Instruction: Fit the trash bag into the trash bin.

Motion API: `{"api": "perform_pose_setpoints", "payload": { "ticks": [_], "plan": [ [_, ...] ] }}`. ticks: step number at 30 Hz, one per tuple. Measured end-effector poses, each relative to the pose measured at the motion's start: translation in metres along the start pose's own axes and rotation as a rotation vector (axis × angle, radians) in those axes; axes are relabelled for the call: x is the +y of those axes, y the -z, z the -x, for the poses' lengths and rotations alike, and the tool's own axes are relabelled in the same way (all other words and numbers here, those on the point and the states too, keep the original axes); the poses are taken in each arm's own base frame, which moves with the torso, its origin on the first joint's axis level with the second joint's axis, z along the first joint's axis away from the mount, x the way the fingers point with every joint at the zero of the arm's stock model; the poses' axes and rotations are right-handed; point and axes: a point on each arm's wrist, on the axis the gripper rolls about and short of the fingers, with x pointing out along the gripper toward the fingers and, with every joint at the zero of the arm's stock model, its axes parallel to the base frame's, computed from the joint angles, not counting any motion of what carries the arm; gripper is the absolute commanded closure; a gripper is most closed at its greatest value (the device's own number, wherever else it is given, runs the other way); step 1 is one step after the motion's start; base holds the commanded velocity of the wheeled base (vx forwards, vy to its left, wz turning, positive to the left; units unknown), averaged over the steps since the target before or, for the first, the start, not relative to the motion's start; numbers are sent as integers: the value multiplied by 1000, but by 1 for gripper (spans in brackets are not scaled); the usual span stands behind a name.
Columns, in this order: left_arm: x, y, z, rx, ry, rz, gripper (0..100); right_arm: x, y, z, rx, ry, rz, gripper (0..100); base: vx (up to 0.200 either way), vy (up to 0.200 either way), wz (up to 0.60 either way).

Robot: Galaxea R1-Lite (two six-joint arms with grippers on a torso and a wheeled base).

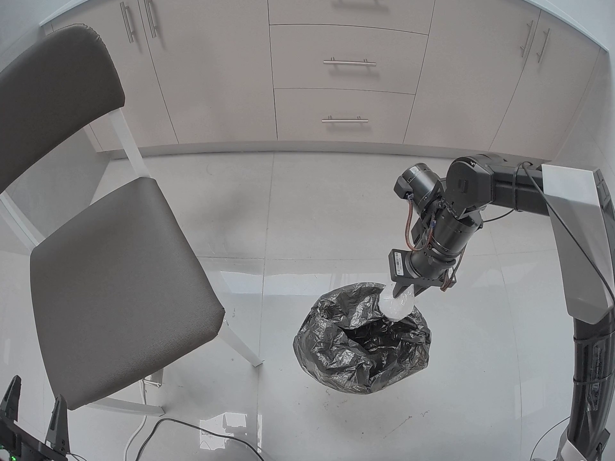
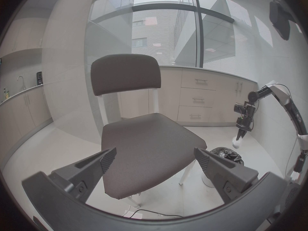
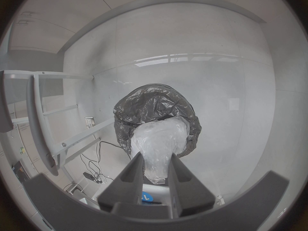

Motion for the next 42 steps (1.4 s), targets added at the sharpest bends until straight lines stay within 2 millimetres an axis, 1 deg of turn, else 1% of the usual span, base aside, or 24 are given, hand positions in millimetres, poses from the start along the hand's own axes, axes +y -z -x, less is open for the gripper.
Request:
{"api": "perform_pose_setpoints", "payload": {
  "ticks": [10, 13, 20, 30, 36, 39, 42],
  "plan": [
    [1, 0, 0, 1, -34, 53, 0, 17, 12, -24, 54, 18, 46, 100, 0, 0, 0],
    [1, 0, 0, 0, -43, 64, 0, 20, 14, -32, 69, 25, 55, 100, 0, 0, 0],
    [1, 0, 0, 1, -33, 22, 0, 28, 20, -50, 99, 35, 79, 100, 0, 0, 0],
    [2, 0, 0, 1, -83, -11, 0, 30, 23, -54, 116, 44, 83, 100, 0, 0, 0],
    [4, 0, 1, 2, -188, -24, 0, 30, 23, -55, 118, 46, 83, 100, 0, 0, 0],
    [3, 0, 1, 9, -154, -25, 0, 30, 24, -55, 118, 45, 84, 100, 0, 0, 0],
    [2, 0, 1, 13, -71, -25, 0, 31, 24, -56, 116, 46, 86, 100, 0, 0, 0]
  ]
}}
